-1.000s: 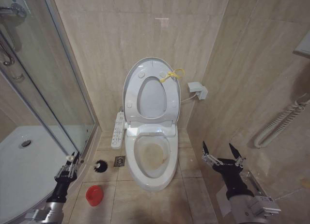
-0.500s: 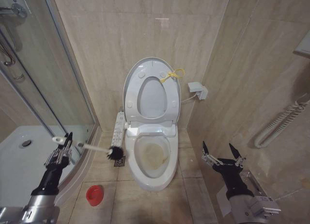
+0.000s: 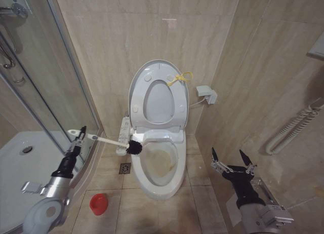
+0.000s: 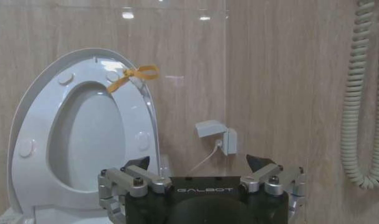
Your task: Open the toilet lid, clean the toilet bowl with a toilet brush, close the toilet lid, and flush.
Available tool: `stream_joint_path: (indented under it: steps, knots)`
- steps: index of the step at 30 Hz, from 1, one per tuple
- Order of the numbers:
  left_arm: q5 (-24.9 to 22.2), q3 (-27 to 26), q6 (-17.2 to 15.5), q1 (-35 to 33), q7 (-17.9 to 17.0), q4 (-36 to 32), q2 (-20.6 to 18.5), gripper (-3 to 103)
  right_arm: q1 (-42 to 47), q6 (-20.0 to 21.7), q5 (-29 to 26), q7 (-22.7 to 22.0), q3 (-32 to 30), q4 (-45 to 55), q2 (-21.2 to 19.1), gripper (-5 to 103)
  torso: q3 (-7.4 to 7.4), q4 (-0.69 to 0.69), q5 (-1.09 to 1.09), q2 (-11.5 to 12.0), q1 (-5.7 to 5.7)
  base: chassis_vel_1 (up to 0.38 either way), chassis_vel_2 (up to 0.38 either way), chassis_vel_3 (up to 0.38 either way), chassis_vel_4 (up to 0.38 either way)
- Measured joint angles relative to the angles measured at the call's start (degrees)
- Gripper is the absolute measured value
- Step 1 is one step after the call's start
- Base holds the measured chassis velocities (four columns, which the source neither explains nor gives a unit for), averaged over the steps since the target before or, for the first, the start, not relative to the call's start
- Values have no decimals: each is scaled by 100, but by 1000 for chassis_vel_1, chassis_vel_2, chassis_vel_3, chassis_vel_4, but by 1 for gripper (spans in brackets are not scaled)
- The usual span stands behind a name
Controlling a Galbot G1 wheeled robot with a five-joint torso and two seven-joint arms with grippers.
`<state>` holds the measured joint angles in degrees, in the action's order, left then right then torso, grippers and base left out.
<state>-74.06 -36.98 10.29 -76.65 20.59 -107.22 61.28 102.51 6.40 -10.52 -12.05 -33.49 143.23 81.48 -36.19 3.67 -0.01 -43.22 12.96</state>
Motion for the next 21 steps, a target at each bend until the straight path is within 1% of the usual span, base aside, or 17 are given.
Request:
stream_joint_path:
  steps: [1, 3, 5, 8, 9, 11, 12, 13, 14, 17, 19, 20, 21]
  knots:
    - [0, 0, 0, 0, 0, 0, 0, 22, 0, 0, 0, 0, 0, 0, 0, 100, 0, 0, 0, 0, 0, 0, 0, 0, 0]
    - [7, 230, 12, 160, 59, 235, -36, 22, 1, 0, 0, 0, 0, 0, 0, 100, 0, 0, 0, 0, 0, 0, 0, 0, 0]
    - [96, 579, 57, 382, 93, 526, -58, 22, 0, 0, 0, 0, 0, 0, 0, 100, 0, 0, 1, 0, 0, 0, 0, 0, 0]
    - [254, 809, 131, 572, 114, 761, -56, 22, 0, 0, 0, 0, 0, 0, 0, 100, 0, -2, 1, 0, 0, 0, 0, 0, 0]
    - [420, 959, 190, 710, 115, 924, -40, 22, 0, 0, 0, 0, 0, 0, 0, 100, 0, 0, 2, 0, 0, 0, 0, 0, 0]
    - [1200, 1341, 510, 1146, 161, 1461, 61, 22, 0, 0, 0, 0, 0, 0, 0, 100, 0, 1, 1, 0, 0, 0, 0, 0, 0]
    - [1368, 1424, 594, 1251, 178, 1582, 87, 22, 1, 0, 0, 0, 0, 1, 0, 100, 0, 0, 0, 0, 0, 0, 0, 0, 0]
    - [1368, 1424, 594, 1251, 178, 1582, 87, 22, 1, 0, 0, 0, 0, 1, 0, 100, 0, 0, 0, 0, 0, 0, 0, 0, 0]
    - [1594, 1564, 719, 1418, 191, 1780, 140, 22, 0, 0, 0, 1, 1, 1, 0, 100, 0, 1, 1, 0, 0, 0, 0, 0, 0]
    - [1886, 1951, 886, 1824, 187, 2262, 288, 22, 0, 0, 0, 0, 0, 1, 0, 100, 0, 1, 0, 0, 0, 0, 0, 0, 0]
    - [1980, 2154, 928, 2038, 188, 2493, 357, 22, 0, 0, 0, 0, 0, 0, 0, 100, 0, -1, 2, 0, 0, 0, 0, 0, 0]
    - [1980, 2154, 928, 2038, 188, 2493, 357, 22, 0, 0, 0, 0, 0, 0, 0, 100, 0, -1, 2, 0, 0, 0, 0, 0, 0]
    - [2021, 2308, 934, 2187, 188, 2650, 400, 22, 0, 0, 0, 0, 0, 0, -1, 100, 0, -1, 2, 0, 0, 0, 0, 0, 0]
